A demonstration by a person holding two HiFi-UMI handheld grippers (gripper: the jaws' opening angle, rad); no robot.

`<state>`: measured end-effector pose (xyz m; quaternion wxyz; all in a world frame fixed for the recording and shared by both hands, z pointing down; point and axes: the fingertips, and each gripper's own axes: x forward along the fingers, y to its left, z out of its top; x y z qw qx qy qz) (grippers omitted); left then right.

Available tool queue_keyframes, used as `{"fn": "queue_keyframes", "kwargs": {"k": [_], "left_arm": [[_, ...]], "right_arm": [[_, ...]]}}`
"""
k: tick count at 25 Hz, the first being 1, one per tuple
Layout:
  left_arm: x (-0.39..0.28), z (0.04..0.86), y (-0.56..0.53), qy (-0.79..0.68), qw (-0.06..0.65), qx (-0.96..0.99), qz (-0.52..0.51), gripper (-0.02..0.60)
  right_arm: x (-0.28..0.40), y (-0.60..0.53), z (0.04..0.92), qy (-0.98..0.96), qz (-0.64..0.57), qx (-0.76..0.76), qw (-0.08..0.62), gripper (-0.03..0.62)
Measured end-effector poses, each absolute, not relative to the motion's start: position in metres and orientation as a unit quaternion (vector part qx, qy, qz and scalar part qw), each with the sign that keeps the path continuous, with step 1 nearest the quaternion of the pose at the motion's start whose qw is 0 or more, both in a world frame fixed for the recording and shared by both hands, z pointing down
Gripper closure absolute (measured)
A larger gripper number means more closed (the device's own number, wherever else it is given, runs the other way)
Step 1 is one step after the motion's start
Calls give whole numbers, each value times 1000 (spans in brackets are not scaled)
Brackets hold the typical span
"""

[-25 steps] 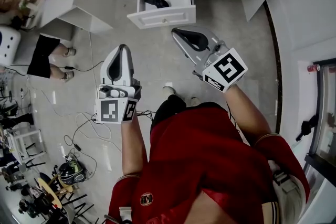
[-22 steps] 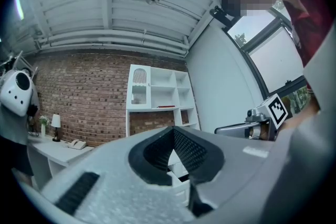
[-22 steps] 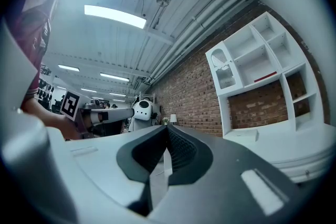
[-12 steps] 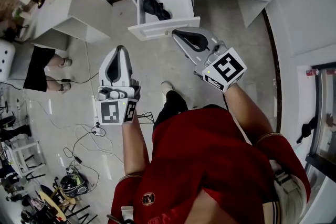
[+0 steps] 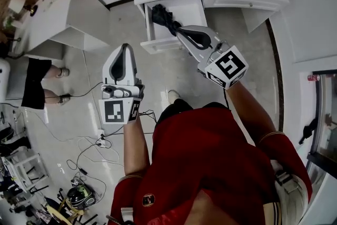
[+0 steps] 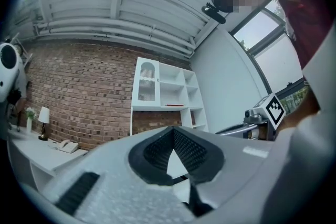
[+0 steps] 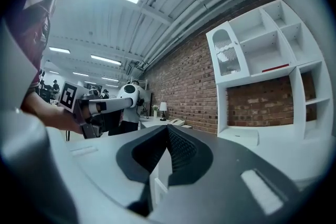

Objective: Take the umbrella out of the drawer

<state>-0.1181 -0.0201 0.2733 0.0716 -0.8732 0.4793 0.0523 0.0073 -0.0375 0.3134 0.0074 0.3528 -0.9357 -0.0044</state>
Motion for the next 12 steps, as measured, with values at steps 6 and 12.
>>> {"fn": "queue_keyframes", "kwargs": {"k": [6, 12], "left_arm": [[-145, 286, -78, 452, 66, -888, 52, 576], [-161, 300, -120, 437, 52, -896, 52, 575]], "right_arm": [[-22, -100, 334, -928, 2, 372, 35, 583], [-40, -149, 366, -919, 9, 385, 85, 582]]}}
